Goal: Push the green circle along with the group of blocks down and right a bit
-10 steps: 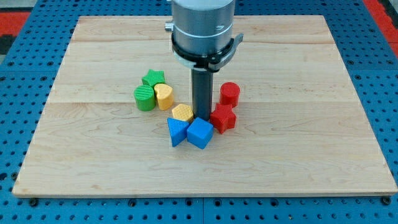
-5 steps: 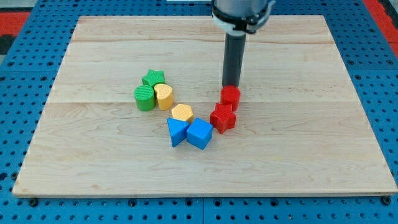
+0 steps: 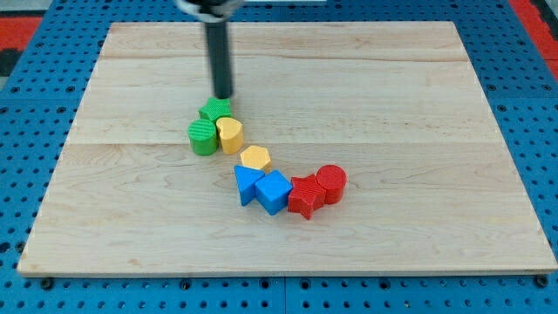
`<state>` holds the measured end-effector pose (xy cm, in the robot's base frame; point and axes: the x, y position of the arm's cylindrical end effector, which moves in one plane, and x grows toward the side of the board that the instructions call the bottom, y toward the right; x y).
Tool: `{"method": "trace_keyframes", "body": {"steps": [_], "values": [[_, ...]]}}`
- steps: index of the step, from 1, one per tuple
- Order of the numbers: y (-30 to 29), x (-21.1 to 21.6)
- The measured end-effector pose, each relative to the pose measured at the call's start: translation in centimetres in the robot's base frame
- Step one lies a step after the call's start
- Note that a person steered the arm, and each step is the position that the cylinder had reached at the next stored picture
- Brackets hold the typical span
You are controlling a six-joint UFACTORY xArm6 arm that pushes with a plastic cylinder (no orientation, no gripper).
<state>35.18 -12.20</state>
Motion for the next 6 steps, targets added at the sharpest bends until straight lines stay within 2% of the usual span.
{"method": "trace_keyframes", "body": {"steps": [1,2,3,4,5,6], "values": [[-5.3,1.1],[-4.0,1.6],[-0.1,6.1],[2.9,7.2],[3.1,9.5],[0.0,9.8]]}}
